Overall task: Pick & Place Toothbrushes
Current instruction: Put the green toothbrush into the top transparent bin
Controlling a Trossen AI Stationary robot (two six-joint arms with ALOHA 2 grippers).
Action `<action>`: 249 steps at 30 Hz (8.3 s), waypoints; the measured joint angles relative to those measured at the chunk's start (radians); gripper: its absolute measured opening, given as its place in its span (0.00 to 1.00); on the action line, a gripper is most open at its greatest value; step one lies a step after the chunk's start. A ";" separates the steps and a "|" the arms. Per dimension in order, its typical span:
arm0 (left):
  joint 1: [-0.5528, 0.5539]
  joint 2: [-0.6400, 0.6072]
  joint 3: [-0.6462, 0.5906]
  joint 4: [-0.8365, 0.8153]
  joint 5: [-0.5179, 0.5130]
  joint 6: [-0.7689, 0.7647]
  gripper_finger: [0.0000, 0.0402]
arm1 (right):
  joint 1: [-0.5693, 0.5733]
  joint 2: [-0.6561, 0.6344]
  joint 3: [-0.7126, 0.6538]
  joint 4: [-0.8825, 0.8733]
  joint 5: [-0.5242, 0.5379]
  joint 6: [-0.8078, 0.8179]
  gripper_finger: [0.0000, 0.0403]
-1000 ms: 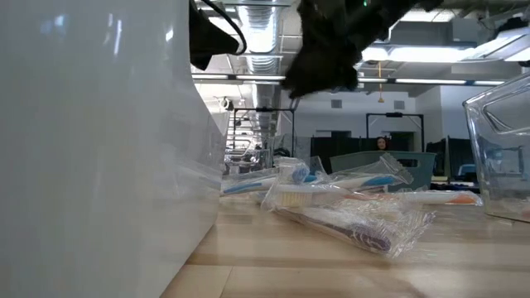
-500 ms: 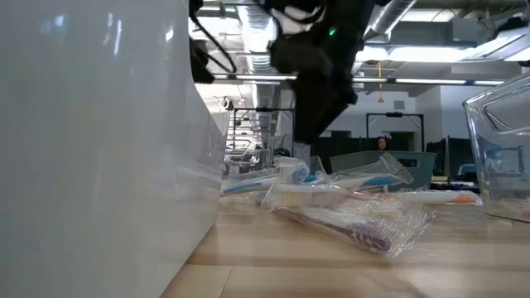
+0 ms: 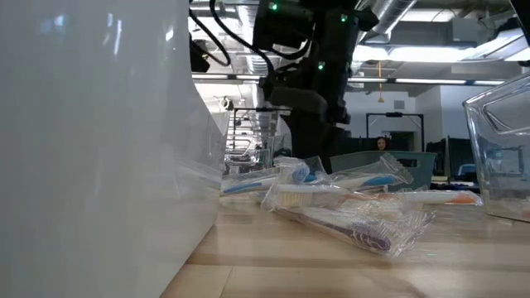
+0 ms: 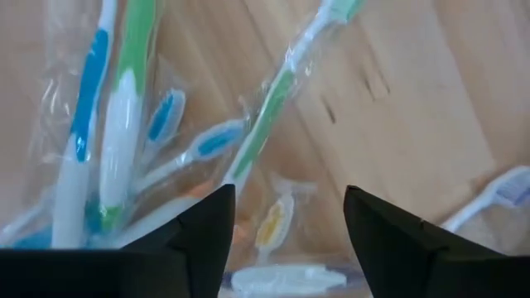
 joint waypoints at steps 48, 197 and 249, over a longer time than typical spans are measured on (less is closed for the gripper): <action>0.000 0.001 0.000 0.007 0.001 0.000 0.00 | 0.008 0.018 -0.096 0.131 -0.001 -0.010 0.30; 0.105 0.106 0.172 0.762 0.121 0.135 0.46 | 0.176 -0.634 -0.557 1.341 0.185 -0.664 0.00; 0.161 0.099 0.172 0.662 0.053 -0.001 0.05 | 0.208 -0.648 -0.557 1.322 0.213 -0.733 0.77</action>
